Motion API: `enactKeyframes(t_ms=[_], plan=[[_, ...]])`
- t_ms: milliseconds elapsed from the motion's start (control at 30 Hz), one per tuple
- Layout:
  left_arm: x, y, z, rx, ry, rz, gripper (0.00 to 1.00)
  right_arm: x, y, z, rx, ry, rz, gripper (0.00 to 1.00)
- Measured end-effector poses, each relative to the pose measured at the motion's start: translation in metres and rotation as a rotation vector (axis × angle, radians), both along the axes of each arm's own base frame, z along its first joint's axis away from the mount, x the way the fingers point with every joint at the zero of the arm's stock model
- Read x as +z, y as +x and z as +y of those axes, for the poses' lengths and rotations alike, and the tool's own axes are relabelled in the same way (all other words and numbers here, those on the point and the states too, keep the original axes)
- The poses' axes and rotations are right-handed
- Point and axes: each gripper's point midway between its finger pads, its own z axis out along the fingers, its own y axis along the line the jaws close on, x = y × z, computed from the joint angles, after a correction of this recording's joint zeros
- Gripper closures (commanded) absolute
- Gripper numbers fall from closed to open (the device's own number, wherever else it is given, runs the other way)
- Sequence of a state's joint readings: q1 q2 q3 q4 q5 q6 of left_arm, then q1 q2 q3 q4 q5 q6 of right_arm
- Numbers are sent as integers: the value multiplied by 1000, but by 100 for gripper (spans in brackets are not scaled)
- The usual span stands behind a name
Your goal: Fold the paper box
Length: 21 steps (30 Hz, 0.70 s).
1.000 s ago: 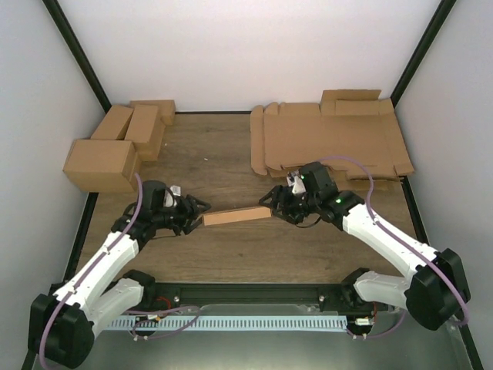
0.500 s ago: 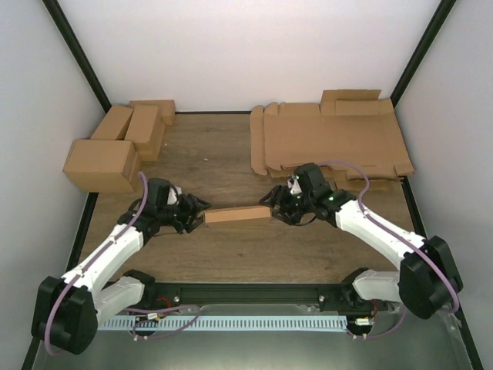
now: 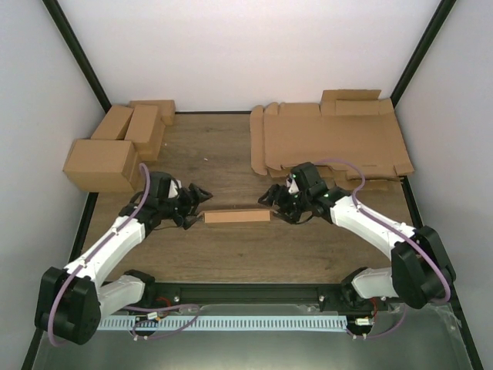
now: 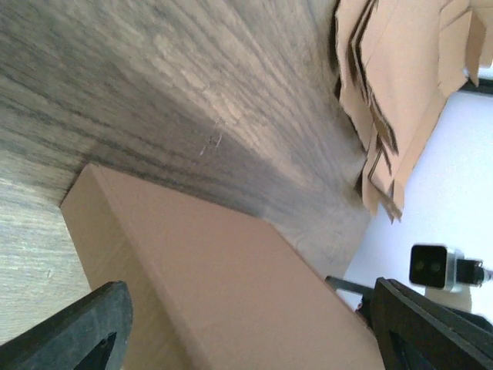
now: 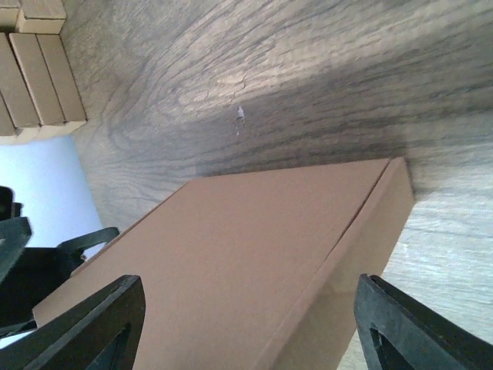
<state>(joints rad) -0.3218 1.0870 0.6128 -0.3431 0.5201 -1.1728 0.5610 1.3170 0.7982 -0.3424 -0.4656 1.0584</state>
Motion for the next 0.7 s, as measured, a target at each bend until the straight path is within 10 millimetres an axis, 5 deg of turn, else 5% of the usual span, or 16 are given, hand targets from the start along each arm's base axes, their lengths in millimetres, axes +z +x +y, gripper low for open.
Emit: enactKeyframes(t_ms=[367,500,700], plan=[[30,24,17,-11,120,-149,0,17,39,-19,-7,-61,-122,21],[22,22,17,-40,136,-143,0,19,42,-16,36,-65,-146,26],[8,0,20,-164,197,-181,17,2,25,-20,147,-98,-180,32]])
